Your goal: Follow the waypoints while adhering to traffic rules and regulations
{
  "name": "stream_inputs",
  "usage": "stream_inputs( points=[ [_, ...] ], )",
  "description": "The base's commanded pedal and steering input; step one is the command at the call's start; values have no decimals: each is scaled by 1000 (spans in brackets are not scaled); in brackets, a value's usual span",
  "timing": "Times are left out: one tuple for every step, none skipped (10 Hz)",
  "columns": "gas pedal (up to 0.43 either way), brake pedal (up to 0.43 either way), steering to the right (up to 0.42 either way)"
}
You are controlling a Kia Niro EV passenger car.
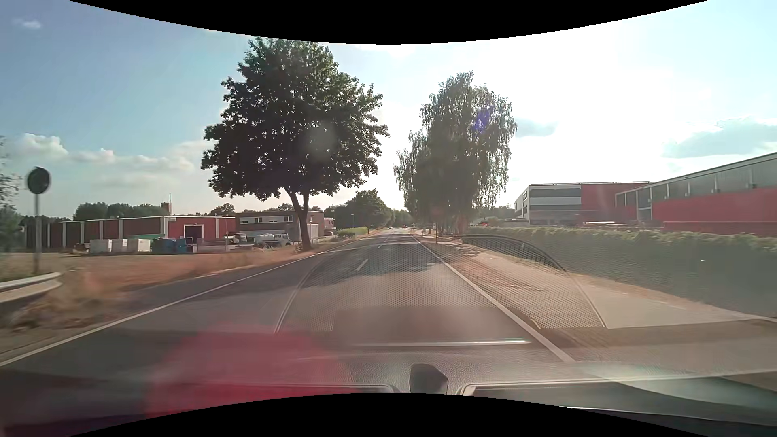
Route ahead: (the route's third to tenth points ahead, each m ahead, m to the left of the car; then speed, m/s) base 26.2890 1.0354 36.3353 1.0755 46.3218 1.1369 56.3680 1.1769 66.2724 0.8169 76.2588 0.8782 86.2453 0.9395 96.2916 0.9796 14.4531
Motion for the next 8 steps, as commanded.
stream_inputs(
  points=[
    [0,201,-2],
    [0,201,-2],
    [0,201,-2],
    [0,201,-1],
    [0,201,-1],
    [0,189,-1],
    [0,171,-1],
    [0,165,-1]
  ],
)
